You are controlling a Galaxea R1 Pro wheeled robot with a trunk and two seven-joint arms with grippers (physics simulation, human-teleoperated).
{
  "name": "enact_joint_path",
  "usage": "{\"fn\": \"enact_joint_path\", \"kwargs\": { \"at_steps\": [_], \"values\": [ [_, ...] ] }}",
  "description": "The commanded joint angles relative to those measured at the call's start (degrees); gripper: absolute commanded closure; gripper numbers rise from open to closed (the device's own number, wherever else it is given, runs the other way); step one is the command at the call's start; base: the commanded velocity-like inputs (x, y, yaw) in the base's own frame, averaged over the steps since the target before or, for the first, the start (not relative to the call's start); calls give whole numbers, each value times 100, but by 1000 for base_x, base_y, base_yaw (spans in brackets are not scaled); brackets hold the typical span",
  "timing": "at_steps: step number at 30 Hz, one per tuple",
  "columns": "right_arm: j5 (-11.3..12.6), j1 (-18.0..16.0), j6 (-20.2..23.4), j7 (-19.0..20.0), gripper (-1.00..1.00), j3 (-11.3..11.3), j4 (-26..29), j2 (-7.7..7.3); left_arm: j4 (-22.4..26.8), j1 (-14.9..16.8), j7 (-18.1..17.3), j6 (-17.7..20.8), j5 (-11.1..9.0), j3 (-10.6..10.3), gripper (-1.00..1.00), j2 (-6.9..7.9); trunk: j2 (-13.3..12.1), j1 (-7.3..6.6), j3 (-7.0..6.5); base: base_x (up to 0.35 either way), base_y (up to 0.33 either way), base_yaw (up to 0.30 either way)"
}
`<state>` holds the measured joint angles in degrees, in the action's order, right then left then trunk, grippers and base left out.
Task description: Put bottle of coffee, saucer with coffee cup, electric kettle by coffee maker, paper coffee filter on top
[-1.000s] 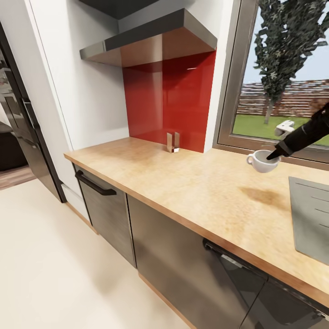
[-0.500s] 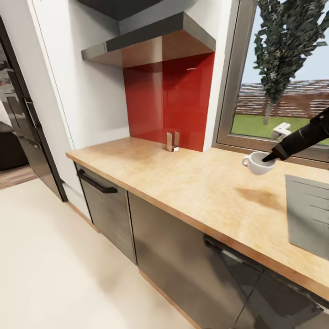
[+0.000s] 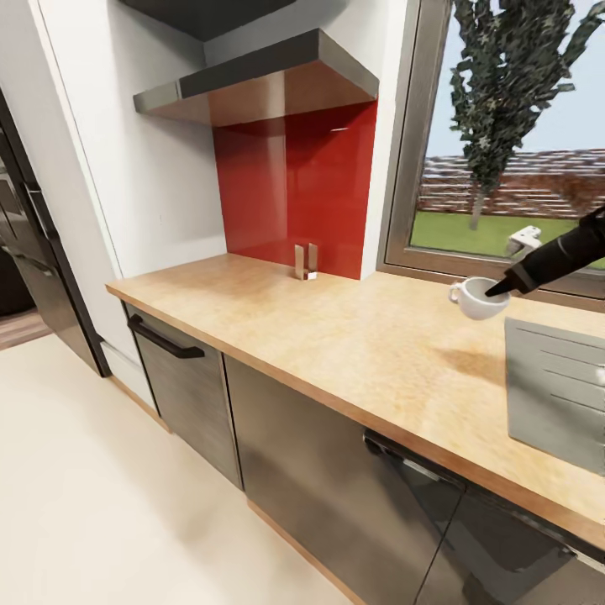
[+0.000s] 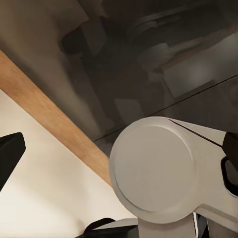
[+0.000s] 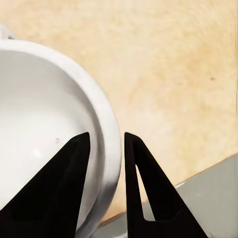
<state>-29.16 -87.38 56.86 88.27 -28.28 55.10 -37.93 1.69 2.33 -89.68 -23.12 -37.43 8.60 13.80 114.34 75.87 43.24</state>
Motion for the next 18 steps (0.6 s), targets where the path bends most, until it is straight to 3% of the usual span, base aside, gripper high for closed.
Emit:
{"fn": "enact_joint_path", "kwargs": {
  "at_steps": [1, 3, 8, 18],
  "values": [
    [-50, -7, 57, 60, 100, 62, -11, -4, -3, 4, -15, -43, 33, 45, -100, 0, 3, -1, 6, 0, 0, -5],
    [-47, -7, 54, 68, 100, 170, -35, -12, -6, 4, -13, -43, 34, 45, -100, 0, 3, -1, 6, 0, 0, -2],
    [-46, 21, 44, 69, 100, 201, -86, -12, -5, 4, -13, -43, 33, 45, -100, 0, 3, -1, -1, 0, 0, -47],
    [-12, 70, 36, 69, 100, 207, -88, -16, -3, 4, -7, -43, 32, 43, -100, 0, 3, -1, -59, 0, 0, -184]
  ]
}}
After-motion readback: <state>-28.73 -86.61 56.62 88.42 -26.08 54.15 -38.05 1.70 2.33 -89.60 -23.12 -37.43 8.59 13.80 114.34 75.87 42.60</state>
